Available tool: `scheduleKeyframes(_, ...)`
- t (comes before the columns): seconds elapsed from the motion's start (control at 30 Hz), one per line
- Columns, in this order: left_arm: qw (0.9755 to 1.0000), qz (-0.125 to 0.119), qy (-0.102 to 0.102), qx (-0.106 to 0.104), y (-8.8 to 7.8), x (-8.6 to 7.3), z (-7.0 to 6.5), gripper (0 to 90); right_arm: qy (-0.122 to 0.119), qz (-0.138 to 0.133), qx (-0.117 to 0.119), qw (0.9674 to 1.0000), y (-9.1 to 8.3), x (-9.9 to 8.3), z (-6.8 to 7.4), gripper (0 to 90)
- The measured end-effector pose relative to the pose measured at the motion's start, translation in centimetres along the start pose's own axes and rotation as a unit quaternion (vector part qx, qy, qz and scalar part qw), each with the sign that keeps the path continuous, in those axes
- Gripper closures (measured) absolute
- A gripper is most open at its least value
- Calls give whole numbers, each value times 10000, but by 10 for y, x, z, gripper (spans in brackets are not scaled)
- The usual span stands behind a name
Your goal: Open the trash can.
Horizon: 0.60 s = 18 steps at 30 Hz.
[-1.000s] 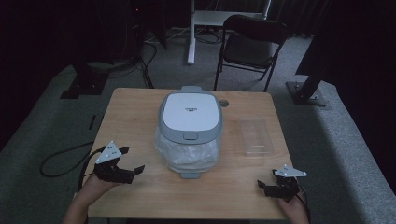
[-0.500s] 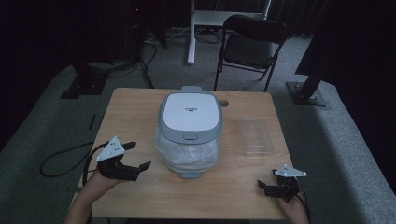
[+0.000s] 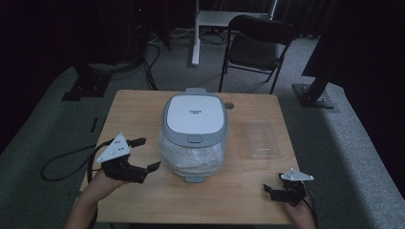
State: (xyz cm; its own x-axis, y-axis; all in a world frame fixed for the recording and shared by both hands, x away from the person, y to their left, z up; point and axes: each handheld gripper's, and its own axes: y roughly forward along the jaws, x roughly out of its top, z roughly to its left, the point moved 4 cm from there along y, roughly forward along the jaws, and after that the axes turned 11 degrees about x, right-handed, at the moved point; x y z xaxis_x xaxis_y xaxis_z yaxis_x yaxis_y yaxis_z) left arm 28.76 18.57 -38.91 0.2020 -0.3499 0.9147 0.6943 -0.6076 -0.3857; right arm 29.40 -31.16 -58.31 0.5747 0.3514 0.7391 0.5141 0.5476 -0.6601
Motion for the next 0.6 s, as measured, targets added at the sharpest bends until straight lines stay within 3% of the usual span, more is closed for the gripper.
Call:
scheduleKeyframes(0.43, 9980, -448, 81, -447, 6, 38, -14, 91, 5, -1, -5, 10000, 0, 0, 0, 163)
scheduleKeyframes(0.5, 9974, -532, 55, -487, 7, 43, -15, 150, 13, -2, -9, 10000, 0, 0, 0, 163)
scheduleKeyframes(0.6, 9957, -660, -61, -653, 10, 51, -17, 153, 15, -3, -14, 10000, 0, 0, 0, 163)
